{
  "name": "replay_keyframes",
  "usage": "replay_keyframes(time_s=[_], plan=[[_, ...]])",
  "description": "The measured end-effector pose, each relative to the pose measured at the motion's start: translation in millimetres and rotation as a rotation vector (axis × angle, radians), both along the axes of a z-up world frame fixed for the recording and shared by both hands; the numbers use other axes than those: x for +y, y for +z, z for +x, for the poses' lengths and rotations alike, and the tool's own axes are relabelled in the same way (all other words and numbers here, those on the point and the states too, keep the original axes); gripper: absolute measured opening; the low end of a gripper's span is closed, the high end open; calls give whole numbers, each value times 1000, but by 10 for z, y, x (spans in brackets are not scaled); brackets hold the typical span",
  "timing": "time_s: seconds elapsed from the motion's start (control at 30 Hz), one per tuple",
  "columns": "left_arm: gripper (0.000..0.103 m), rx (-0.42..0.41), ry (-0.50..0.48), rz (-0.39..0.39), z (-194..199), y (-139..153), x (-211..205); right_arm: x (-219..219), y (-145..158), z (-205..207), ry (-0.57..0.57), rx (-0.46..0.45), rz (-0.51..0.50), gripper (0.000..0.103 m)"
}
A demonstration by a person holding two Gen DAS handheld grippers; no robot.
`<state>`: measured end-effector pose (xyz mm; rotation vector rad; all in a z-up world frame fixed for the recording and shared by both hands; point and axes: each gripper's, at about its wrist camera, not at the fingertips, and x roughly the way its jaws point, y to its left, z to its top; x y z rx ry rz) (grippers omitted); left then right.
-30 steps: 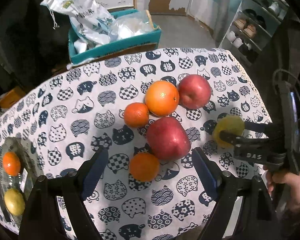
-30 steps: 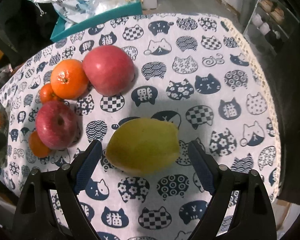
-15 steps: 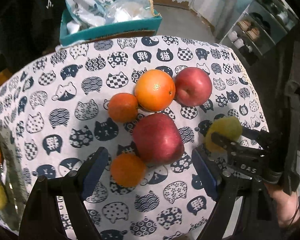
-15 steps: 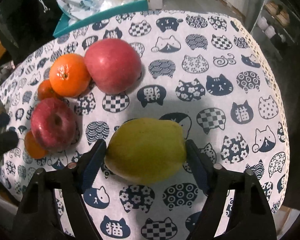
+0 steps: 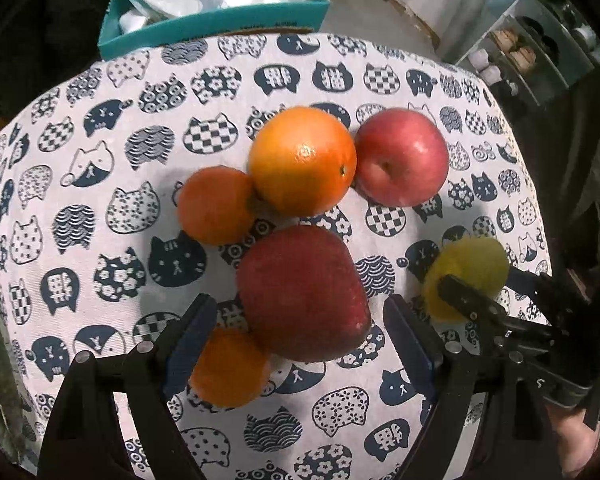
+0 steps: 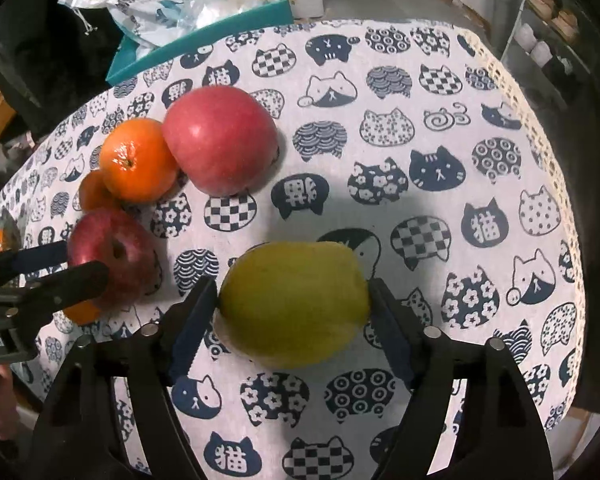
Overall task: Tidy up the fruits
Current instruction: 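Grasp the yellow pear with the right gripper while the left gripper grasps the red apple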
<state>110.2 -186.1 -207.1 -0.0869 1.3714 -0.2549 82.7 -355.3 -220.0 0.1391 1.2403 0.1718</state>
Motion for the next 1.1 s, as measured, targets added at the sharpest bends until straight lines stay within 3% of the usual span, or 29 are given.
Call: replay_keyframes(time_s=[0.27, 0.47, 0.77, 1.1], plan=[[87, 9, -14, 0, 27, -123, -44, 54, -167, 13, 14, 53, 10, 78], [66, 10, -44, -17, 28, -148, -87, 54, -183, 43, 4, 46, 17, 78], [65, -16, -76, 1, 12, -135, -115, -25, -148, 45, -5, 28, 17, 76], [65, -84, -88, 2, -71, 81, -65, 65, -47, -13, 33, -49, -72, 72]])
